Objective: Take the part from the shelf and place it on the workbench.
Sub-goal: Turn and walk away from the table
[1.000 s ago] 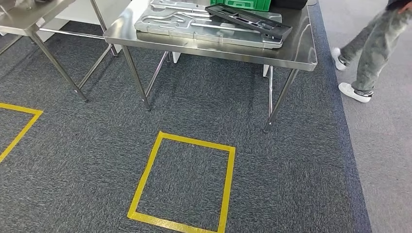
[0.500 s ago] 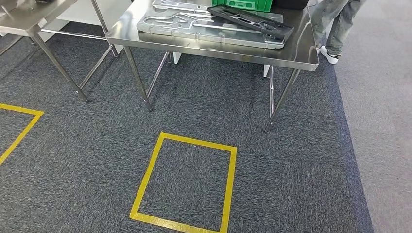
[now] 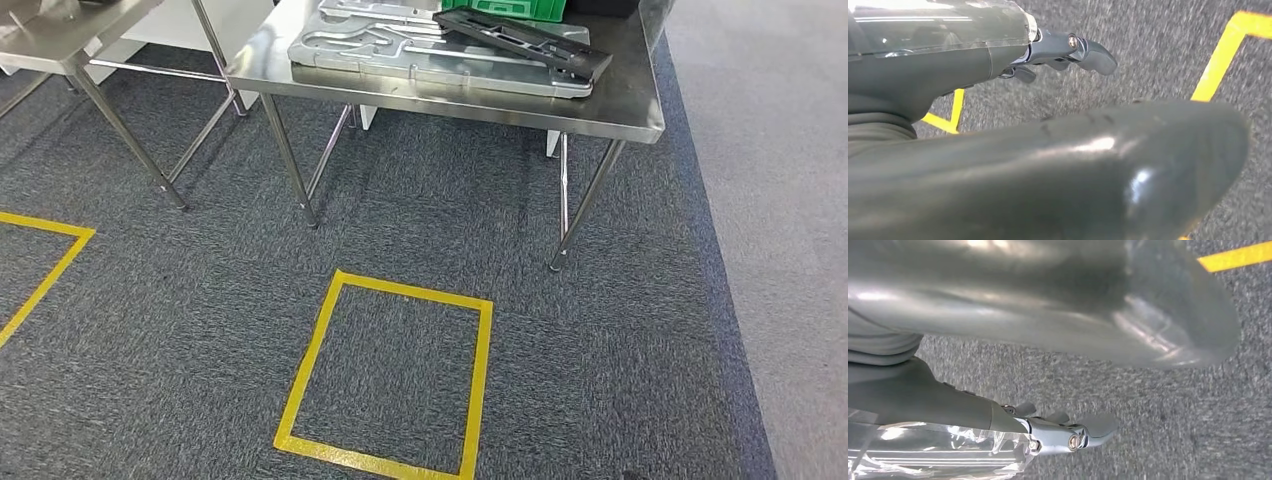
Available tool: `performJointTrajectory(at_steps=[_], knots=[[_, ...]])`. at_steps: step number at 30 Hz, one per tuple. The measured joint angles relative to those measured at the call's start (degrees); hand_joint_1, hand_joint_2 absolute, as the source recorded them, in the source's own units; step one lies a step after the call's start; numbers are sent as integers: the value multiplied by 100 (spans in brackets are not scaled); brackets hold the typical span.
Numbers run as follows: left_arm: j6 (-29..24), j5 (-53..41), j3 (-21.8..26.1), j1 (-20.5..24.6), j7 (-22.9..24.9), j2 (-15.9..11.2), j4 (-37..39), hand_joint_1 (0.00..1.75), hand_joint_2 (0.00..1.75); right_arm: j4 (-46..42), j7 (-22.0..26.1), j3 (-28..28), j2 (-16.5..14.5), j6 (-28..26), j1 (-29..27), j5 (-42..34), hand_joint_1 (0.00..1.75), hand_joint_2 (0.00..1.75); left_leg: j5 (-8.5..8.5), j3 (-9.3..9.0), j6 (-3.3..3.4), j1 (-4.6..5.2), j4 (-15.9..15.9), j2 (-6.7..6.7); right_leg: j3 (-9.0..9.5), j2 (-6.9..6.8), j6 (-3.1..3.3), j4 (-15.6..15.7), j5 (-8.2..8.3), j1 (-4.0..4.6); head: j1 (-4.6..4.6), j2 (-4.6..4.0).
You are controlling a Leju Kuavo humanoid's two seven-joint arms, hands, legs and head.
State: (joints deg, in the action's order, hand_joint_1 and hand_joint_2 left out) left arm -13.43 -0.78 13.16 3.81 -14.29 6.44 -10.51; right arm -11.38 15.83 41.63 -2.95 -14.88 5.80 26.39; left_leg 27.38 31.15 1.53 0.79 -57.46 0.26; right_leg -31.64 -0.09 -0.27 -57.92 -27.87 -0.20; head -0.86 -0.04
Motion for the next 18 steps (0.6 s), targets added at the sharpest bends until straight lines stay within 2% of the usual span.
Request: performJointTrajectory(at_steps=[2, 3, 4, 6, 7, 8, 9, 11, 12, 13, 16, 18], knots=[[14, 2, 0, 2, 9, -3, 0, 0, 0, 0, -1, 4, -4, -14, -4, 6, 0, 0, 59, 24, -60, -7, -62, -3, 11, -4, 48, 41, 29, -34, -3, 0], [22, 3, 0, 3, 13, -4, 0, 0, 0, 0, -1, 5, -5, -19, -2, 11, 0, 0, 171, 90, -94, -13, -220, -3, 18, -8, 75, 64, 44, -55, -9, 0], [29, 5, 0, 3, 16, -5, 0, 0, 0, 0, -2, 5, -8, -22, 0, 20, 0, 0, 343, 216, -129, -29, -505, -2, 24, -14, 94, 77, 53, -69, -14, 0], [39, 10, 0, 0, 23, -4, 0, 0, 0, -1, -10, 5, -7, -22, 1, 42, 0, 0, 714, 578, -191, -75, -1296, -3, 20, -19, 110, 77, 50, -69, -21, 0], [40, 12, 0, -6, 28, -4, 0, 0, 0, -1, -14, 5, -7, -22, 0, 53, 0, 0, 799, 722, -216, -100, -1593, -3, 21, -19, 110, 75, 47, -70, -20, 0], [40, 14, 0, -13, 32, -4, 0, 0, 0, -1, -17, 5, -7, -22, -1, 62, 0, 0, 769, 774, -236, -122, -1689, -4, 25, -17, 107, 73, 43, -72, -20, -1], [40, 15, 0, -18, 35, -5, 0, 0, 0, -1, -18, 5, -7, -22, -1, 69, 0, 0, 626, 712, -249, -142, -1545, -5, 35, -12, 97, 70, 37, -77, -20, -1], [40, 16, 0, -16, 39, -5, 0, 0, 0, -1, -18, 5, -8, -22, 0, 77, 0, 0, 214, 333, -249, -166, -750, -9, 66, -3, 60, 61, 14, -88, -20, -1], [40, 16, 0, -9, 39, -5, 0, 0, 0, -1, -18, 5, -9, -22, 3, 78, 0, 0, 83, 155, -229, -159, -372, -9, 74, 0, 30, 50, -1, -85, -19, 0], [40, 17, 0, -1, 39, -4, 0, 0, 0, -1, -18, 5, -9, -22, 6, 78, 0, 0, 21, 42, -201, -148, -130, -7, 75, 1, -2, 43, -8, -81, -16, 0], [40, 24, 1, -4, 40, -8, 0, 0, 0, -1, -18, 5, -10, -21, 9, 78, 0, 0, 22, 7, -88, -113, -25, 3, 67, 0, -107, 53, -4, -75, -13, 0], [44, 36, 3, -11, 40, -8, -1, 0, 0, -2, -18, 5, -11, -19, 10, 78, 0, 0, -11, -6, -3, -123, 19, -2, 19, 1, -161, -72, -107, -95, -13, 0]])
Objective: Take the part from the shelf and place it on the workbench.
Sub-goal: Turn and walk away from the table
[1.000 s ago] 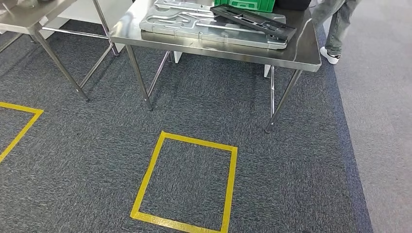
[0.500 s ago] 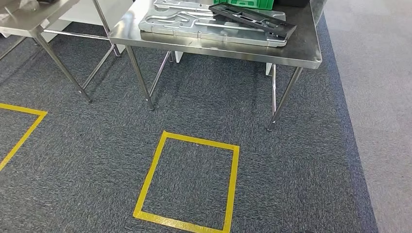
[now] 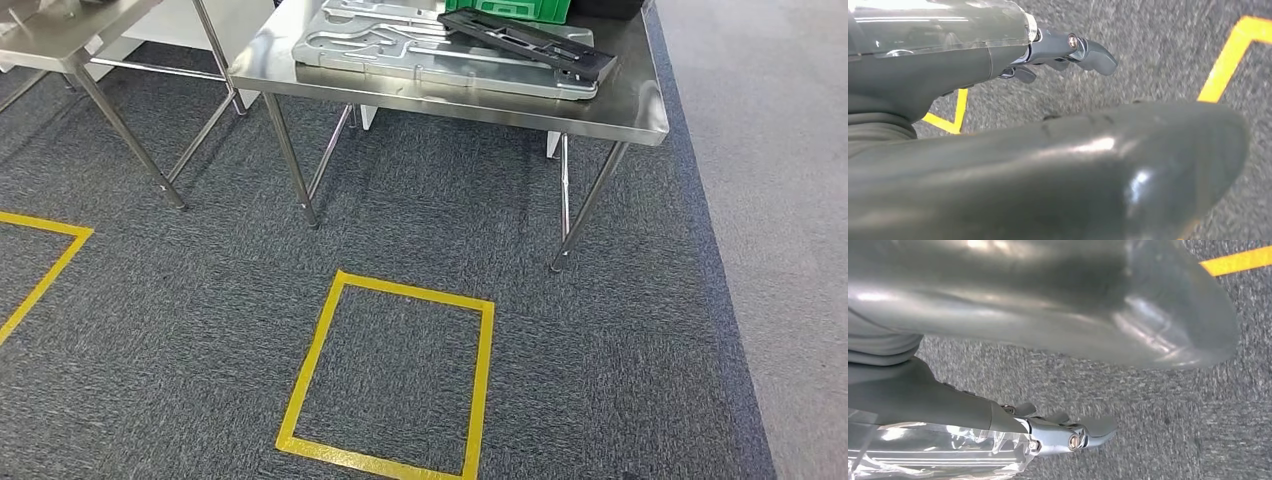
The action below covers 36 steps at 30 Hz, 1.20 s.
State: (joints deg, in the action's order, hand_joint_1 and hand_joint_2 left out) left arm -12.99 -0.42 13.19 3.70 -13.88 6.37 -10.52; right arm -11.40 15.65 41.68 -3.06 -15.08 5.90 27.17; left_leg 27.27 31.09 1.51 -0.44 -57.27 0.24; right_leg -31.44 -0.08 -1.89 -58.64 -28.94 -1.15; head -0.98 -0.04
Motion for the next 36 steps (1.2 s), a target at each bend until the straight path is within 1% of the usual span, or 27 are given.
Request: performJointTrajectory(at_steps=[1, 3, 4, 5, 6, 7, 8, 10, 12, 14, 15, 17, 19, 20, 21, 22, 23, 24, 25, 26, 27, 29, 30, 32, 34, 35, 36], knots=[[4, 7, 1, 1, -1, 2, 0, 0, 0, -1, 0, 0, 1, 1, 0, 0, 0, 0, -16, -6, 37, -8, 23, -4, -99, 1, -18, -221, -140, -8, 1, 0], [11, 21, 2, 1, -2, 3, 0, 0, 0, -1, 0, 0, 4, 4, -4, 0, 0, 0, -16, 0, 77, 5, 28, -10, -456, 2, -39, -957, -508, -13, 3, 0], [14, 27, 2, -2, -2, 3, 1, 0, 0, -1, -1, 0, 5, 7, -10, 0, 0, 0, -11, -1, 87, 16, 26, -10, -640, 2, -46, -1315, -633, -13, 3, 0], [19, 32, 2, -6, -2, 3, 1, 0, 0, -1, -1, 0, 5, 13, -17, 0, 0, 0, -5, -6, 92, 27, 24, -7, -753, 2, -48, -1510, -651, -12, 3, 0], [23, 36, 2, -10, -2, 3, 1, 0, 0, -1, -1, 0, 5, 21, -22, 0, 0, 0, 3, -17, 95, 35, 21, -3, -761, 1, -40, -1482, -550, -12, 3, 0], [27, 37, 2, -12, -2, 4, 1, 0, 0, -1, -1, 0, 5, 30, -24, 0, 0, 0, 12, -34, 92, 42, 19, 3, -654, 1, -23, -1223, -350, -10, 3, 0], [29, 37, 2, -12, -3, 4, 1, 0, 0, -2, 0, 0, 6, 40, -22, 0, 0, 0, 26, -53, 83, 47, 17, 8, -474, 1, 4, -819, -115, -5, 4, 0], [29, 37, 2, -8, -7, 4, 0, 0, 0, -4, 2, 1, 8, 55, -12, 0, 0, 0, 60, -70, 44, 72, 0, 13, -163, 3, 55, -138, 149, 26, 2, 0], [29, 34, 3, -4, -8, 5, 0, 0, 0, -5, 4, 2, 9, 61, -10, 1, 0, 0, 80, -69, -9, 84, -8, 14, -83, 9, 88, 52, 154, 57, -1, 0], [28, 25, 3, -4, -5, 5, 0, 0, 0, -5, 3, 2, 7, 61, -17, 4, 0, 0, 106, -74, -67, 75, -19, 14, -75, 10, 135, 80, 165, 41, -2, 0], [24, 21, 3, -4, -3, 4, 0, 0, 0, -5, 2, 2, 5, 63, -18, 7, 0, 0, 174, -44, -99, 72, -103, 12, -64, 8, 165, 100, 173, 25, -6, 0], [15, 15, 3, -3, 3, 2, 0, 0, 0, -5, 0, 2, 2, 70, -16, 11, 0, 0, 476, 180, -158, 52, -602, 9, -46, -3, 214, 131, 185, -3, -17, 0], [12, 5, 3, -7, 10, 2, 1, 0, 0, -5, 0, 3, 2, 79, -17, 9, 0, 0, 819, 557, -203, 23, -1376, 7, -47, -8, 235, 130, 179, -2, -24, 0], [11, -2, 3, -14, 15, 2, 1, 0, 0, -5, -2, 4, 2, 83, -19, 11, 0, 0, 876, 689, -218, 7, -1628, 7, -46, -9, 237, 128, 176, -2, -24, 0], [10, -9, 4, -21, 18, 2, 1, 0, 0, -5, -5, 4, 2, 86, -21, 19, 0, 0, 815, 721, -228, -6, -1669, 6, -42, -8, 235, 126, 172, -3, -24, 0], [10, -14, 4, -24, 20, 1, 1, 0, 0, -5, -9, 4, 1, 89, -22, 32, 0, 0, 646, 637, -231, -17, -1468, -1, -33, -11, 229, 122, 166, -7, -24, 0], [9, -20, 3, -24, 20, -1, 1, 0, 0, -5, -14, 4, -2, 92, -23, 50, 0, 0, 415, 463, -227, -24, -1090, -41, -19, -20, 218, 117, 154, -10, -25, 0], [8, -24, 3, -17, 20, -2, 1, 0, 0, -5, -18, 4, -5, 94, -25, 66, 0, 0, 235, 271, -218, -18, -678, -137, -2, -32, 199, 109, 139, -5, -25, 0], [7, -27, 2, 0, 19, -3, 0, 0, 0, -5, -20, 4, -7, 95, -30, 77, 0, 0, 112, 121, -193, -3, -345, -216, 9, -48, 173, 96, 122, 6, -26, 0], [6, -31, 2, 17, 19, -3, 0, 0, 0, -5, -22, 4, -9, 95, -38, 84, 0, 0, 61, 40, -163, 11, -150, -277, 17, -73, 145, 89, 110, 21, -22, 0], [5, -33, 2, 32, 19, -3, -1, 0, 0, -5, -26, 4, -9, 96, -44, 87, 0, 0, 69, 26, -130, 29, -84, -291, 21, -106, 113, 86, 103, 36, -19, 0], [2, -35, 2, 35, 19, -4, 0, 0, 0, -5, -38, 4, -9, 97, -45, 90, 0, 0, 40, 44, -46, 35, -62, -195, 27, -185, 49, 84, 87, 31, -15, 0], [-2, -35, 3, 29, 19, -4, 0, 0, 0, -5, -45, 4, -9, 98, -43, 90, 0, 0, 20, 44, -6, 33, -47, -152, 14, -183, 18, 33, 38, 20, -15, 0], [-8, -38, 4, 25, 19, -5, 0, 0, 0, -5, -61, 4, -13, 101, -42, 90, 0, 0, -19, 44, 70, 22, -14, -79, -153, -113, -25, -356, -229, -1, -9, 0], [-8, -42, 5, 24, 19, -5, 0, 0, 0, -5, -68, 4, -14, 103, -48, 90, 0, 0, -29, 60, 99, 38, -16, 5, -504, -49, -38, -1087, -590, 0, -5, 0], [-7, -42, 5, 19, 20, -5, 1, 0, 0, -5, -68, 4, -14, 105, -53, 90, 0, 0, -31, 63, 102, 47, -18, 56, -655, -38, -38, -1388, -683, 1, -5, 0], [-7, -42, 5, 13, 20, -5, 1, 0, 0, -5, -69, 4, -15, 110, -59, 90, 0, 0, -30, 61, 103, 56, -21, 110, -728, -29, -31, -1519, -668, 3, -5, 0]])
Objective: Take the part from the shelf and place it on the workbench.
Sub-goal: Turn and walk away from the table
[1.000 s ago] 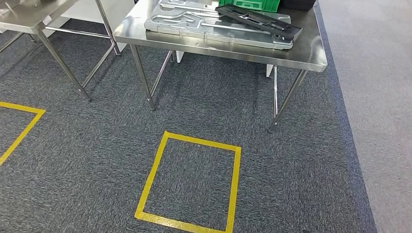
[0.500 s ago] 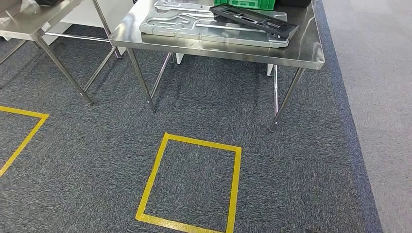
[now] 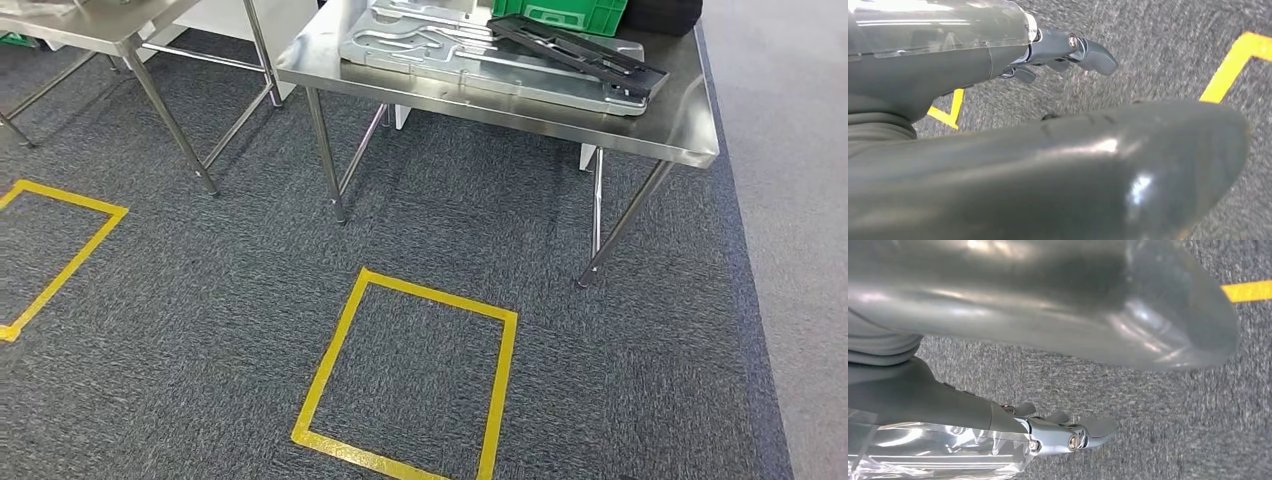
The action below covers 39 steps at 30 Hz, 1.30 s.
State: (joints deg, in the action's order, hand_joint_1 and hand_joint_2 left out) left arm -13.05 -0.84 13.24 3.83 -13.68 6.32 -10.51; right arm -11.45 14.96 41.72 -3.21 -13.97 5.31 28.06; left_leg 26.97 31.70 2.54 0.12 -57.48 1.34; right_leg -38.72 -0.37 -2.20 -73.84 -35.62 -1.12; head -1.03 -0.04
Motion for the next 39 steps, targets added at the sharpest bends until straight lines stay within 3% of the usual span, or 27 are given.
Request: performJointTrajectory(at_steps=[1, 2, 4, 6, 7, 8, 10, 12, 14, 15, 16, 18, 20, 21, 23, 25, 27, 29, 30, 31, 32, 33, 35, 37, 39], knots=[[1, 0, 0, -6, 0, 0, 0, 0, 0, 0, -1, 0, -1, 7, -4, 0, 0, 0, 0, -6, 0, 8, -3, 57, 29, 13, 16, 86, 125, 1, -1, 0], [0, 1, 0, -10, 0, 0, 0, 0, 0, 0, -1, 0, -2, 16, -5, 0, 0, 0, 1, -17, -1, 14, -5, 117, 164, 52, 42, 385, 335, 6, -1, 0], [-1, 1, 1, -7, 0, 5, -1, 0, 0, -1, -1, 0, 4, 36, -1, 0, 0, 0, 6, -15, -15, 22, -18, 228, 505, 290, 118, 1156, 692, 13, -4, 0], [-2, 0, 1, 7, 2, 10, -1, 0, 0, -2, -1, -1, 9, 45, 1, 2, 0, 0, -1, 31, -68, 3, -33, 341, 665, 478, 164, 1544, 787, 27, -5, 0], [-3, 0, 1, 10, 3, 10, -1, 0, 0, -2, -1, -1, 9, 46, 1, 3, 0, 0, -13, 54, -108, -8, -32, 403, 677, 475, 174, 1578, 779, 36, -6, 0], [-4, -1, 1, 6, 4, 8, 0, 0, 0, -2, -2, -1, 6, 45, 1, 3, 0, 0, -23, 70, -149, -17, -23, 457, 687, 414, 190, 1600, 790, 30, -6, 0], [-7, -4, 1, -11, 1, 4, 0, 0, 0, -4, -2, 0, -4, 49, 5, 3, 0, 0, 62, 119, -221, -5, -132, 328, 735, 285, 245, 1677, 816, 4, -19, 0], [-8, -7, 1, -8, -2, 2, 0, 0, 0, -6, -1, 0, -11, 55, 3, 5, 0, 0, 382, 368, -280, -11, -682, 50, 770, 137, 294, 1717, 823, -6, -43, 0], [-7, -8, 1, 3, -2, 2, 0, 0, 0, -6, -2, 0, -11, 54, -4, 7, 0, 0, 712, 744, -335, -47, -1449, -65, 771, -19, 314, 1709, 808, 4, -55, 0], [-6, -8, 1, -1, -2, 2, 0, 0, 0, -5, -2, 0, -12, 54, -6, 8, 0, 0, 745, 841, -357, -63, -1646, -84, 772, -92, 312, 1703, 800, 7, -55, 0], [-7, -8, 1, -10, -1, 2, 0, 0, 0, -5, -2, 0, -13, 54, -3, 8, 0, 0, 661, 817, -372, -76, -1607, -101, 777, -157, 305, 1696, 790, 6, -56, 0], [-8, -8, 1, -22, -1, 1, -1, 0, 0, -5, -1, 0, -15, 55, 4, 9, 0, 0, 279, 436, -366, -85, -899, -218, 804, -274, 274, 1680, 762, 5, -57, 0], [-8, -9, 1, -4, -4, 0, -2, 0, 0, -6, -1, 0, -17, 55, 10, 11, 0, 0, 48, 61, -307, -50, -187, -404, 835, -376, 221, 1660, 727, 28, -54, 0], [-8, -10, 1, 3, -7, -1, -2, 0, 0, -6, -1, 0, -18, 55, 16, 12, 0, 0, 24, -16, -275, -32, -31, -453, 846, -421, 194, 1655, 715, 40, -51, 0], [-10, -10, 1, -1, -12, -7, -1, 0, 0, -8, -1, 0, -20, 55, 39, 15, 0, 0, 21, 3, -214, -15, 4, -376, 869, -505, 141, 1663, 709, 48, -48, 0], [-13, -9, 2, -18, -14, -12, 0, 0, 0, -12, -1, -1, -22, 57, 67, 18, 0, 0, -19, -5, -141, -35, 49, -283, 860, -426, 81, 1578, 617, 22, -46, 0], [-15, -9, 3, -12, -16, -12, -1, 0, 0, -15, -2, -1, -22, 60, 74, 20, 0, 0, -61, -17, -76, -57, 83, -188, 653, -172, 41, 1087, 287, -4, -38, 0], [-14, -8, 3, -3, -18, -12, -1, 0, 0, -14, -5, 0, -21, 63, 63, 24, 0, 0, -77, 5, -51, -52, 81, -74, 278, -15, 26, 295, -86, -5, -31, 0], [-14, -8, 3, -7, -18, -12, -1, 0, 0, -14, -8, 0, -20, 65, 55, 27, 0, 0, -80, 7, -49, -49, 80, -5, 145, 6, 22, 36, -140, -6, -31, 0], [-14, -8, 3, -14, -18, -13, -1, 0, 0, -13, -9, 0, -20, 67, 50, 31, 0, 0, -81, 3, -49, -47, 76, 64, 99, 15, 22, -30, -84, -7, -31, 0], [-13, -8, 3, -20, -17, -13, 0, 0, 0, -14, -9, 0, -20, 69, 47, 33, 0, 0, -79, -6, -55, -47, 70, 138, 171, 31, 30, 155, 93, -11, -31, 0], [-13, -8, 4, -23, -18, -12, 0, 0, 0, -14, -8, 0, -19, 70, 47, 35, 0, 0, -74, -16, -64, -48, 61, 210, 334, 83, 44, 530, 335, -17, -31, 0], [-13, -8, 5, -16, -19, -9, -1, 0, 0, -14, -5, -1, -14, 71, 47, 37, 0, 0, -61, -4, -109, -42, 25, 343, 665, 329, 83, 1295, 662, -29, -32, 0], [-15, -4, 5, -9, -20, -8, -1, 0, 0, -13, -4, -2, -10, 71, 50, 44, 0, 0, -69, 44, -182, -47, 1, 459, 769, 461, 113, 1578, 715, -21, -33, 0], [-19, -1, 7, -23, -20, -13, 0, 0, 0, -13, -4, -2, -15, 71, 62, 55, 0, 0, -82, 83, -259, -61, 2, 551, 772, 346, 159, 1603, 736, -21, -33, 0]])
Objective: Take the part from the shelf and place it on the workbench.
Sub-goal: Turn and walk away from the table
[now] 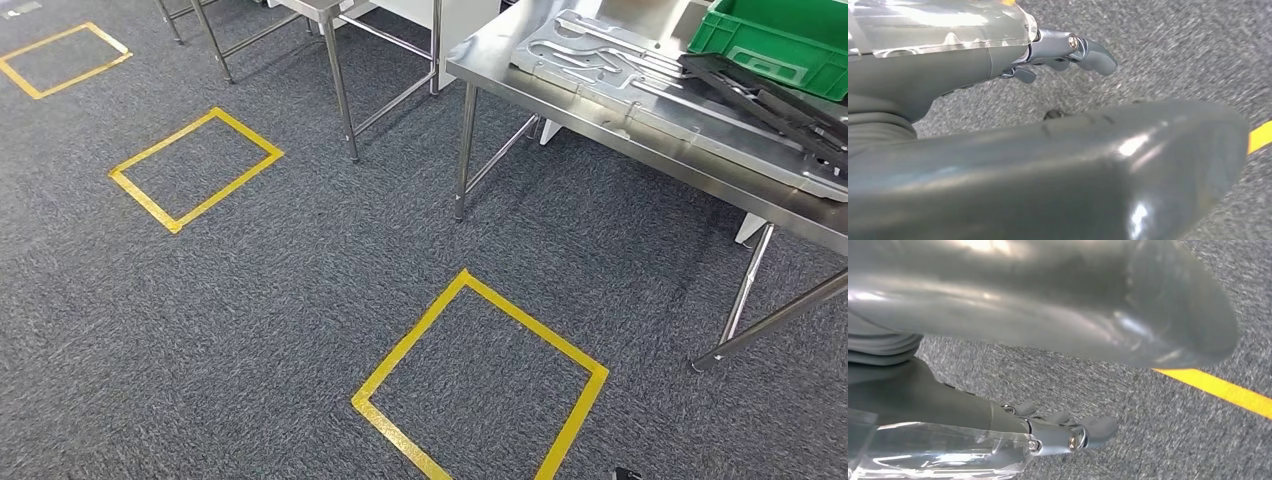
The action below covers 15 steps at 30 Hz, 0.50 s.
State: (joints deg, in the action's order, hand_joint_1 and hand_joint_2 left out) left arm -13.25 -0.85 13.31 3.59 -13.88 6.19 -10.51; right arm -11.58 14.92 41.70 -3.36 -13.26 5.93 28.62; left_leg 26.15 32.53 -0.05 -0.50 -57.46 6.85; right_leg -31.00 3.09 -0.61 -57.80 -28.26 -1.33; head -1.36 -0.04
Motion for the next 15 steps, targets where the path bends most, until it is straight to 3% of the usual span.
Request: performJointTrajectory(at_steps=[2, 4, 6, 7, 8, 10, 12, 13, 15], knots=[[-4, 2, 1, -11, 0, -8, 0, 0, 0, -1, 1, 1, -7, 4, 5, 13, 0, 0, 136, 104, -58, 10, -197, -175, 18, -132, 74, 41, 22, -21, -21, 0], [-7, 4, 1, 2, 0, -11, 0, 0, 0, -2, 1, 2, -9, 8, -7, 23, 0, 0, 489, 417, -97, 11, -849, -485, 26, -289, 131, 61, 22, -11, -48, 0], [-8, 4, 1, 7, 0, -11, 0, 0, 0, -2, -2, 2, -7, 8, -19, 30, 0, 0, 762, 757, -128, -8, -1557, -613, 24, -454, 154, 58, 11, 14, -55, 0], [-10, 4, 1, 0, 0, -11, 0, 0, 0, -2, -3, 2, -7, 8, -17, 32, 0, 0, 748, 800, -136, -14, -1662, -636, 27, -529, 154, 56, 6, 20, -56, 0], [-12, 4, 1, -9, 0, -12, 0, 0, 0, -2, -4, 2, -7, 9, -12, 34, 0, 0, 632, 726, -136, -16, -1535, -661, 34, -597, 151, 54, 1, 23, -56, 0], [-17, 4, 1, -14, 0, -14, 0, 0, 0, -2, -4, 2, -8, 10, -3, 36, 0, 0, 266, 302, -106, -10, -758, -811, 65, -722, 125, 51, -20, 29, -56, 0], [-24, 4, 1, 9, -1, -15, 0, 0, 0, -2, -4, 2, -8, 10, 5, 37, 0, 0, 83, -30, -41, 29, -130, -982, 94, -826, 73, 41, -50, 54, -51, 0], [-27, 4, 1, 14, -1, -15, 0, 0, 0, -2, -4, 2, -8, 10, 12, 37, 0, 0, 79, -79, -10, 50, -19, -1017, 104, -873, 44, 38, -60, 67, -46, 0], [-38, 4, 2, 1, -1, -18, 0, 0, 0, -3, -4, 2, -8, 11, 32, 38, 0, 0, 68, -67, 55, 64, 7, -916, 122, -951, -15, 44, -71, 67, -37, 0]])
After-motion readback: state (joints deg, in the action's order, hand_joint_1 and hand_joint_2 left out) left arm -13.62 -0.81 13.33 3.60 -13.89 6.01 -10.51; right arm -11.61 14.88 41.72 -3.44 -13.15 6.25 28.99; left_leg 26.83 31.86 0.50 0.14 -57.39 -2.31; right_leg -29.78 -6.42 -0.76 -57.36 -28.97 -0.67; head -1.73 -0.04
